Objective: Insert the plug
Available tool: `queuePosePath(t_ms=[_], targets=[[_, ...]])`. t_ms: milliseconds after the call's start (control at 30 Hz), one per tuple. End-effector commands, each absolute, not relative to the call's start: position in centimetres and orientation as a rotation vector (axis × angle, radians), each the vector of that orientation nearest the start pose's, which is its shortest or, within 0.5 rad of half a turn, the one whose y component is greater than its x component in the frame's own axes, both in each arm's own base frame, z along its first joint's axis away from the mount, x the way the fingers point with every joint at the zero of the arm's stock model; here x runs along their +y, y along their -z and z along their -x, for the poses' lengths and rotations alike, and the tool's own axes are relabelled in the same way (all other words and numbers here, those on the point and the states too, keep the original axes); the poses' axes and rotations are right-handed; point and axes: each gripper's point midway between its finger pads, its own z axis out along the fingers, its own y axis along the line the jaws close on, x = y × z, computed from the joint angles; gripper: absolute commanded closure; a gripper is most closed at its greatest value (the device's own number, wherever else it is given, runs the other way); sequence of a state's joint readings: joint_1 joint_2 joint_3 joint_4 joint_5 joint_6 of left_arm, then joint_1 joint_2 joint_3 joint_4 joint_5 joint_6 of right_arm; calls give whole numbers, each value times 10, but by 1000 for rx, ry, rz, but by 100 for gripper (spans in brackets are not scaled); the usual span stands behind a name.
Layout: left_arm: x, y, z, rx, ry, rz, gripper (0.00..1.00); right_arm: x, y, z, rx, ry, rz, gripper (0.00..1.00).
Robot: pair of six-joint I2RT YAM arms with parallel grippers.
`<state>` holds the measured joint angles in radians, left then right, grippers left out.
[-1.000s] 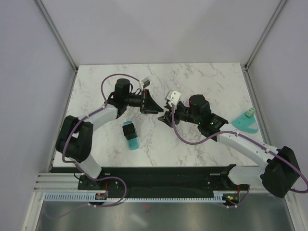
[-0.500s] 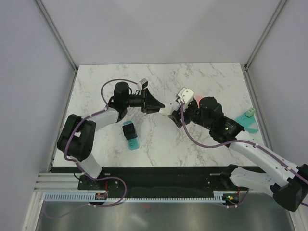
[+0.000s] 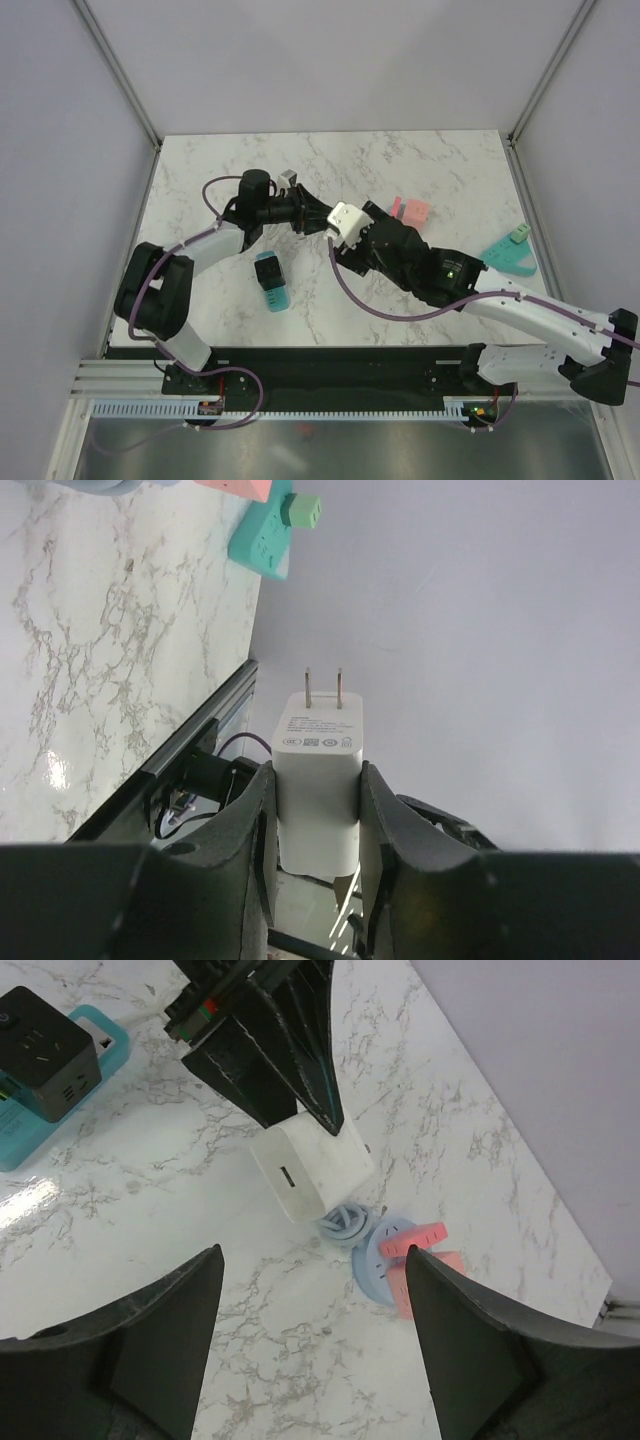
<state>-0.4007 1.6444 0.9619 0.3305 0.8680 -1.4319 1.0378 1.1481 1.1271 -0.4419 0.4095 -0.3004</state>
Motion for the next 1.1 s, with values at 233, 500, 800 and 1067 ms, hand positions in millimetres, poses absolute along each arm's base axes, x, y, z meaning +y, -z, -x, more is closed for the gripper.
queuePosePath(t_ms=[233,500,800,1067], targets=[[-302,-244,-320,2286,1859,630,98,270,-279,-243,1558,235,1187,20],[-299,-246,-313,2284,1870,651,98,287,-267,-257,1483,348,1270,22],[-296,-256,-302,2275,1898,633,98,297,-242,-263,1473,382,1323,22],[-292,-259,-291,2276,1883,629,98,291,-242,-284,1464,443,1265,34]])
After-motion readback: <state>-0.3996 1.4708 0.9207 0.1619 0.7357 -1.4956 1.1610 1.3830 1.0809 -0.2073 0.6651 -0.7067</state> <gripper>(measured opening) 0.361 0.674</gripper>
